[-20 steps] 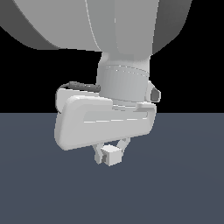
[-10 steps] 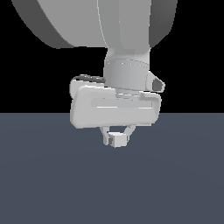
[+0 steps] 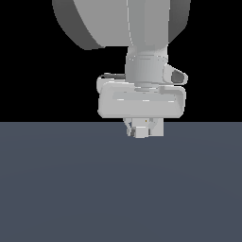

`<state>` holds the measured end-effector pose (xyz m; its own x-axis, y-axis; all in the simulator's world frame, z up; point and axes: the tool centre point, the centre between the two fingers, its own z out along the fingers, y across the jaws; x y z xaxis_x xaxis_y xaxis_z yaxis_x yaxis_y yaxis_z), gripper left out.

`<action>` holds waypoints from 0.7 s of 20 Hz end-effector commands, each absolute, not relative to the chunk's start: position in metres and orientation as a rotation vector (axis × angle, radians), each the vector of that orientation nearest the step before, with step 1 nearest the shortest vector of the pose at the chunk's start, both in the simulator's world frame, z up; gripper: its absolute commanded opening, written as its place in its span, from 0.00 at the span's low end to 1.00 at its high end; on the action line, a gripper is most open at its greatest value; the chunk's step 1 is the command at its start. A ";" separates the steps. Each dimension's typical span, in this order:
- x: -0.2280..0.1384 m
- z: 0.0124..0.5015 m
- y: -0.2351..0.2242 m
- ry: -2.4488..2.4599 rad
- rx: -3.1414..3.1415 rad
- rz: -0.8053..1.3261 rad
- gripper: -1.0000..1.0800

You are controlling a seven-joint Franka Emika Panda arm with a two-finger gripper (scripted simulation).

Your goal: Plug the charger into the wall socket.

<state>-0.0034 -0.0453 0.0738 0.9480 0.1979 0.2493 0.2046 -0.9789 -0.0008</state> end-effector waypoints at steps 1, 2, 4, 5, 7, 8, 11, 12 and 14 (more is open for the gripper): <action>0.004 0.082 -0.055 -0.221 -3.091 -0.390 0.00; 0.007 0.084 -0.059 -0.188 -3.095 -0.391 0.00; 0.011 0.089 -0.065 -0.129 -3.103 -0.391 0.00; 0.013 0.090 -0.068 -0.103 -3.107 -0.391 0.00; 0.016 0.094 -0.073 -0.057 -3.112 -0.390 0.00; 0.017 0.095 -0.075 -0.038 -3.114 -0.390 0.00; 0.019 0.098 -0.081 0.008 -3.118 -0.389 0.00; 0.020 0.099 -0.082 0.018 -3.119 -0.389 0.00; 0.021 0.100 -0.084 0.032 -3.120 -0.388 0.00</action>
<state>0.0199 -0.0823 0.0992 0.9693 -0.0111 0.2457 -0.0115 -0.9999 0.0002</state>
